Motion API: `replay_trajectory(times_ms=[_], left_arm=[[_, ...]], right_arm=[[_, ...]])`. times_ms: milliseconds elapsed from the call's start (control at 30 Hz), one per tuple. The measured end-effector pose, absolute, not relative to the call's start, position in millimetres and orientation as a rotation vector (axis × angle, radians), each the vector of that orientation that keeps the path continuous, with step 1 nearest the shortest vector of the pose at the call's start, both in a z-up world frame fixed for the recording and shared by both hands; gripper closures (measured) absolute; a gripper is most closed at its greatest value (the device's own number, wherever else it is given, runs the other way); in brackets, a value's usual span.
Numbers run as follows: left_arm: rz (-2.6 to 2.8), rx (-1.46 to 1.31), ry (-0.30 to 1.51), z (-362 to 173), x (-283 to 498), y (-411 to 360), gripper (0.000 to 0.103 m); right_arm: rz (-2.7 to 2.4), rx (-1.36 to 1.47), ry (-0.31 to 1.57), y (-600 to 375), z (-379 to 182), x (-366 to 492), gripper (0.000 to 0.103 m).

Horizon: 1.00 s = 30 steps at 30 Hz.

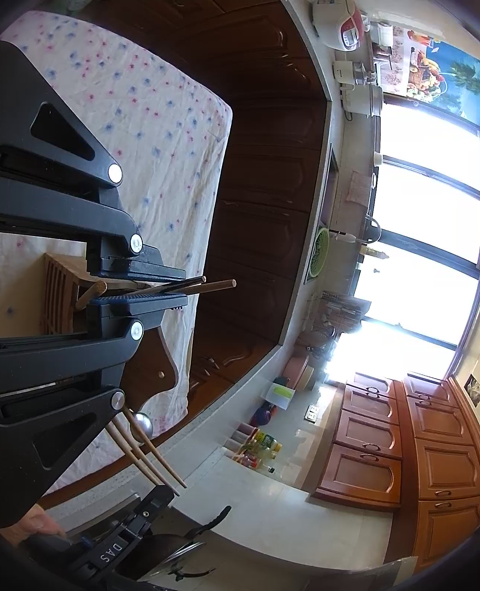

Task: Organize utensils
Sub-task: 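Carry both chopsticks upright over the holder and open both tools to drop them, then withdraw both open tools back down to the remaining chopsticks on the cloth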

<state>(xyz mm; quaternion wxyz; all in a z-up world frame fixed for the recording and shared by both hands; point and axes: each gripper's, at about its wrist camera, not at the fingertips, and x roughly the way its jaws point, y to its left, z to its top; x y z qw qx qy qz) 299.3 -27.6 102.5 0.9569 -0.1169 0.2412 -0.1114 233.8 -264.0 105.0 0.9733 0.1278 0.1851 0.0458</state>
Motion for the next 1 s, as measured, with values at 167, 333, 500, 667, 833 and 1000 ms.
replay_trajectory(times_ms=[167,333,500,667,833,1000], left_arm=[[-0.227,-0.247,0.512,103.7,300.1,-24.2,0.090],[-0.220,-0.298,0.476,115.2,289.3,-10.8,0.063],[-0.203,-0.318,0.451,124.3,268.2,-0.3,0.035],[-0.185,-0.331,0.440,118.3,234.4,11.7,0.019],[-0.176,-0.321,0.463,102.9,198.8,21.6,0.018],[-0.169,-0.322,0.492,92.4,171.0,31.5,0.017]], right_arm=[[0.089,0.288,0.372,-268.7,103.4,230.2,0.092],[0.086,0.319,0.330,-278.2,112.8,215.0,0.050],[0.099,0.353,0.283,-285.7,123.5,194.1,0.013],[0.111,0.354,0.272,-289.5,121.5,165.4,0.001],[0.114,0.361,0.308,-295.6,107.8,135.7,0.001],[0.106,0.353,0.351,-295.9,93.0,107.6,0.001]])
